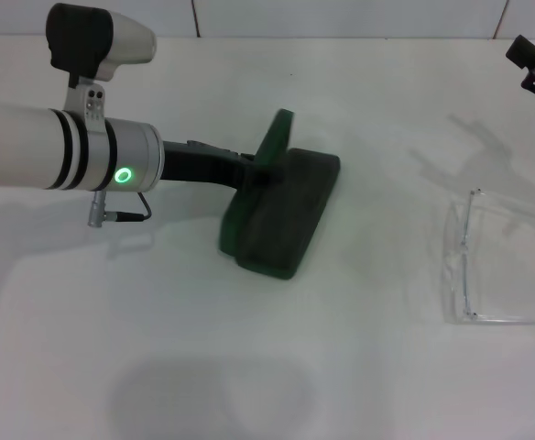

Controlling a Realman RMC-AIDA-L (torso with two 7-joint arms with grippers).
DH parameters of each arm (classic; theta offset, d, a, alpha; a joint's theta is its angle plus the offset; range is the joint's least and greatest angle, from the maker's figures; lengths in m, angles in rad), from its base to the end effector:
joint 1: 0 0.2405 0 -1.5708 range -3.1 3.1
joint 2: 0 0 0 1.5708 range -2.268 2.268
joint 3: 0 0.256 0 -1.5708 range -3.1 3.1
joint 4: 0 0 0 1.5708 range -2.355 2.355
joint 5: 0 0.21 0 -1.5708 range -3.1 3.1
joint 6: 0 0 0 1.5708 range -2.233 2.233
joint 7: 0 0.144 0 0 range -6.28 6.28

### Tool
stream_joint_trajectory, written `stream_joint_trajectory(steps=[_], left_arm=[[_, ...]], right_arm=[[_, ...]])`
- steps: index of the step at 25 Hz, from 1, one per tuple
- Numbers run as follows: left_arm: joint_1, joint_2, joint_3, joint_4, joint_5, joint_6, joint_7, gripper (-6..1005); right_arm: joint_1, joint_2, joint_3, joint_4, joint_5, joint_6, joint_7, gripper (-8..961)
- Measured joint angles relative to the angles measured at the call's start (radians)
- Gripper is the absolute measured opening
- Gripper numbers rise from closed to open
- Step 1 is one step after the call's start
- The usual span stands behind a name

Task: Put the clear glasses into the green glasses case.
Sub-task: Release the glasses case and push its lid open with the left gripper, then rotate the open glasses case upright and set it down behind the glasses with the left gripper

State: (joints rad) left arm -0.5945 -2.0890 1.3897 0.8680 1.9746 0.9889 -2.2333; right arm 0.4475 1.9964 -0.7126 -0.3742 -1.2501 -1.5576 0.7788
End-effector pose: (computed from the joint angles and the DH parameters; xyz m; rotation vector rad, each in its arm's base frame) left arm -0.1982 0.3837 -0.0615 -2.5662 -1.0966 -0.2833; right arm 0.2804 0.3361 0.0613 -2.0438 0.1976 1.0791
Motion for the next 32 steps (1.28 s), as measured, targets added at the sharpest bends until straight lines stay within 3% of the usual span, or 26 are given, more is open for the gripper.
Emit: stream_joint_trajectory(steps=[8, 19, 32], left_arm=[[-0.004, 0.003, -0.002, 0.004, -0.003, 0.014, 0.001, 347], [0.000, 0.002, 0.003, 0.043, 0.001, 0.019, 0.148, 227], [-0.018, 0.001, 0.005, 0.046, -0.094, 0.028, 0.731, 212]], right_arm=[[-0.003, 0.000, -0.001, 0.000, 0.000, 0.001, -0.009, 868], [-0.015, -0.001, -0.013, 0.000, -0.001, -0.008, -0.009, 868], [-0.045, -0.007, -0.039, 0.000, -0.076, -0.077, -0.052, 863]])
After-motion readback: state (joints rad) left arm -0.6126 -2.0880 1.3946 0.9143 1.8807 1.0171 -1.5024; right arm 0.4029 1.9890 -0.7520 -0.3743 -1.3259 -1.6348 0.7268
